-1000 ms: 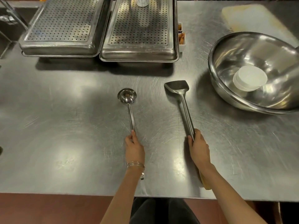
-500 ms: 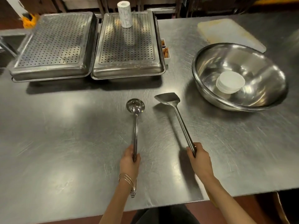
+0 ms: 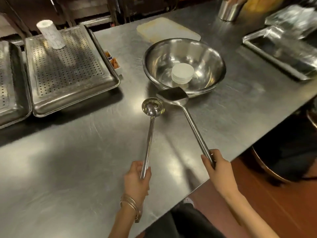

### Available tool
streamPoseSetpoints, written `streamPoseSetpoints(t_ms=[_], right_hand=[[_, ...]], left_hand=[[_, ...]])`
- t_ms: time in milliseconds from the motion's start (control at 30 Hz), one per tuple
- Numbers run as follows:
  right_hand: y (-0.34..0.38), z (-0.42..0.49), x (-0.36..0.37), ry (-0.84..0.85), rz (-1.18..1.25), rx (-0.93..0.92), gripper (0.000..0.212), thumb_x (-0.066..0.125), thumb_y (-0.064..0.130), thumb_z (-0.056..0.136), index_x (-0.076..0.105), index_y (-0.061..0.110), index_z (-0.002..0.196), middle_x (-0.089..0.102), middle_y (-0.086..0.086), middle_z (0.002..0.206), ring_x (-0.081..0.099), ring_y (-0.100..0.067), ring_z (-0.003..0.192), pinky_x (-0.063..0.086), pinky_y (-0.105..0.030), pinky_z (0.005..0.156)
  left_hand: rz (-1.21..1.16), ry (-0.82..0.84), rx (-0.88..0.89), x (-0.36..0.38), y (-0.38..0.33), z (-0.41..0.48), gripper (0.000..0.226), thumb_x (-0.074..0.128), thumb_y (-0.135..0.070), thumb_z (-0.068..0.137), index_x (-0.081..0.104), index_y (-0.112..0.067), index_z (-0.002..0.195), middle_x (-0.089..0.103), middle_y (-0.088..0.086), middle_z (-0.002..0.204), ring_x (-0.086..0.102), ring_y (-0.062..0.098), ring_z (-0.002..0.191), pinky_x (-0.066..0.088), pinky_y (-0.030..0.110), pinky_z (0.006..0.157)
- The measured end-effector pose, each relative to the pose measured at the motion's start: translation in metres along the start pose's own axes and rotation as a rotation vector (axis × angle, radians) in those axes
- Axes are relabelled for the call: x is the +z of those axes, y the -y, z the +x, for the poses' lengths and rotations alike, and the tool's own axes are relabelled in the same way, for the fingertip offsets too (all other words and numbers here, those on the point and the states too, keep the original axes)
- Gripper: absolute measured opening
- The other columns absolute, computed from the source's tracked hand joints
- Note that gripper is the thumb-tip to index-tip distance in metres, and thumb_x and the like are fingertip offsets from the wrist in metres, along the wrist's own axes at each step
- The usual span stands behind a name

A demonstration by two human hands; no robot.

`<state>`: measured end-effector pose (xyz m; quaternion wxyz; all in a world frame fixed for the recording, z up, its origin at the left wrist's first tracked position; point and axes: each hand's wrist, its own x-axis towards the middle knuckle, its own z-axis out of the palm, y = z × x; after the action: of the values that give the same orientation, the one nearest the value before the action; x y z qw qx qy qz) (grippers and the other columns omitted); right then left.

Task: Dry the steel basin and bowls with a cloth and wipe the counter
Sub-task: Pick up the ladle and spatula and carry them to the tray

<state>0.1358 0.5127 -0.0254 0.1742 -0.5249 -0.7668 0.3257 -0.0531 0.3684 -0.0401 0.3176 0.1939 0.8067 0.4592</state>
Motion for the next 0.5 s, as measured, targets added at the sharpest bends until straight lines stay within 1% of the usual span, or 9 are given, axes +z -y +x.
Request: streamPoseSetpoints(t_ms=[67, 133, 233, 333, 433, 500], right_hand=[[-0.005, -0.008, -0.015, -0.041, 0.005, 0.035, 0.014, 0.057, 0.030, 0.091, 0.049, 0.020, 0.096, 0.039, 0.007, 0.048, 0.035, -0.012, 0.042, 0.028, -0.029, 0.045], [-0.013, -0.015, -0.031, -0.085, 0.022, 0.047, 0.013, 0.057, 0.030, 0.090, 0.050, 0.020, 0.095, 0.041, 0.005, 0.049, 0.035, -0.011, 0.043, 0.030, -0.029, 0.046], [-0.029, -0.025, -0.056, -0.154, 0.015, 0.050, 0.012, 0.057, 0.030, 0.090, 0.052, 0.022, 0.097, 0.051, 0.001, 0.055, 0.044, -0.012, 0.045, 0.036, -0.030, 0.047], [-0.054, -0.034, -0.081, -0.205, 0.022, 0.075, 0.013, 0.056, 0.032, 0.090, 0.052, 0.024, 0.100, 0.055, -0.002, 0.059, 0.048, -0.013, 0.047, 0.038, -0.031, 0.046], [-0.085, -0.044, -0.107, -0.245, 0.039, 0.114, 0.013, 0.056, 0.032, 0.090, 0.051, 0.026, 0.101, 0.055, -0.002, 0.059, 0.048, -0.012, 0.047, 0.036, -0.026, 0.044], [-0.106, -0.050, -0.127, -0.266, 0.035, 0.131, 0.013, 0.056, 0.032, 0.090, 0.050, 0.027, 0.100, 0.055, 0.000, 0.059, 0.051, -0.009, 0.050, 0.035, -0.022, 0.043]], left_hand=[[0.004, 0.021, 0.035, 0.009, -0.009, -0.003, 0.016, 0.061, -0.010, 0.087, 0.050, -0.021, 0.088, 0.061, 0.006, 0.070, 0.044, 0.005, 0.032, 0.039, 0.020, 0.030], [0.012, 0.050, 0.100, 0.020, -0.020, -0.005, 0.022, 0.062, -0.008, 0.086, 0.048, -0.024, 0.082, 0.058, 0.006, 0.064, 0.045, 0.005, 0.034, 0.039, 0.020, 0.032], [0.041, 0.082, 0.179, 0.043, -0.040, -0.011, 0.018, 0.062, -0.005, 0.085, 0.048, -0.017, 0.083, 0.057, 0.007, 0.063, 0.051, 0.003, 0.041, 0.036, 0.011, 0.036], [0.075, 0.097, 0.248, 0.071, -0.059, -0.019, 0.012, 0.062, -0.004, 0.085, 0.050, -0.006, 0.085, 0.056, 0.008, 0.061, 0.053, 0.002, 0.043, 0.035, 0.010, 0.036], [0.117, 0.147, 0.288, 0.104, -0.071, -0.030, 0.011, 0.061, -0.004, 0.085, 0.050, -0.005, 0.083, 0.047, 0.002, 0.054, 0.052, 0.000, 0.044, 0.037, 0.009, 0.039], [0.164, 0.186, 0.324, 0.129, -0.079, -0.042, 0.012, 0.061, -0.007, 0.085, 0.050, -0.006, 0.081, 0.049, 0.003, 0.052, 0.052, 0.005, 0.042, 0.036, 0.009, 0.039]])
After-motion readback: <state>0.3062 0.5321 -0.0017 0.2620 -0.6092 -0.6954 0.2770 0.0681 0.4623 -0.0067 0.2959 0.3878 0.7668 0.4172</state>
